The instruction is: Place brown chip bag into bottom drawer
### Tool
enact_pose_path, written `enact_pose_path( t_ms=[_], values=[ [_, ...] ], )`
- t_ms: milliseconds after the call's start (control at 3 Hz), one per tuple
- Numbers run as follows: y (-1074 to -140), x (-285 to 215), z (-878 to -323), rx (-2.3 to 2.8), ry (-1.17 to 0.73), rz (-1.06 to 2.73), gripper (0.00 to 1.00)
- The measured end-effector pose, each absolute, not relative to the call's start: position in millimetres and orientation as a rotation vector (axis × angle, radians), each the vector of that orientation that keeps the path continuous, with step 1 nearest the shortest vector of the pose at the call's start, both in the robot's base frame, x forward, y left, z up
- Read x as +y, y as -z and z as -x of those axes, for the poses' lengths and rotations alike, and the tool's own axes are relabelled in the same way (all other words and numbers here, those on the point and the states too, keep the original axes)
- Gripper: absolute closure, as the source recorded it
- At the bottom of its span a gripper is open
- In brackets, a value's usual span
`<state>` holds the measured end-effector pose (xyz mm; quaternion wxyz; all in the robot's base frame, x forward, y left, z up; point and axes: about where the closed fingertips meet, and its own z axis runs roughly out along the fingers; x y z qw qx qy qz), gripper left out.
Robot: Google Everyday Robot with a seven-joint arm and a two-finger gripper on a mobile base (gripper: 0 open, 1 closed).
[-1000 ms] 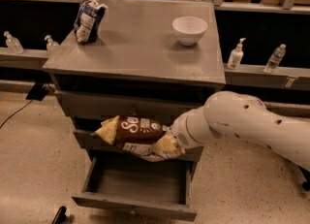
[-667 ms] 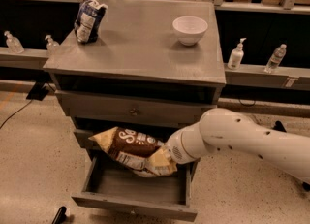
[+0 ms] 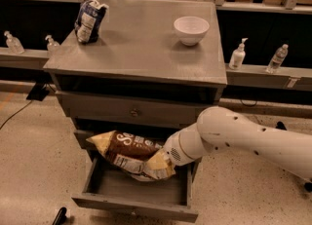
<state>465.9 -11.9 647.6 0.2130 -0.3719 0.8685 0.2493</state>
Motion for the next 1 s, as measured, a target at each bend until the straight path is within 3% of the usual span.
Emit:
enact_pose_path(
  t_ms=[333,1000],
  values=[
    [-615.1,-26.0,-472.7,2.422,-0.724,1.048,1.00],
    [-469.9,-40.1,-465.6,2.448,-0.964,0.951,1.00]
  ],
)
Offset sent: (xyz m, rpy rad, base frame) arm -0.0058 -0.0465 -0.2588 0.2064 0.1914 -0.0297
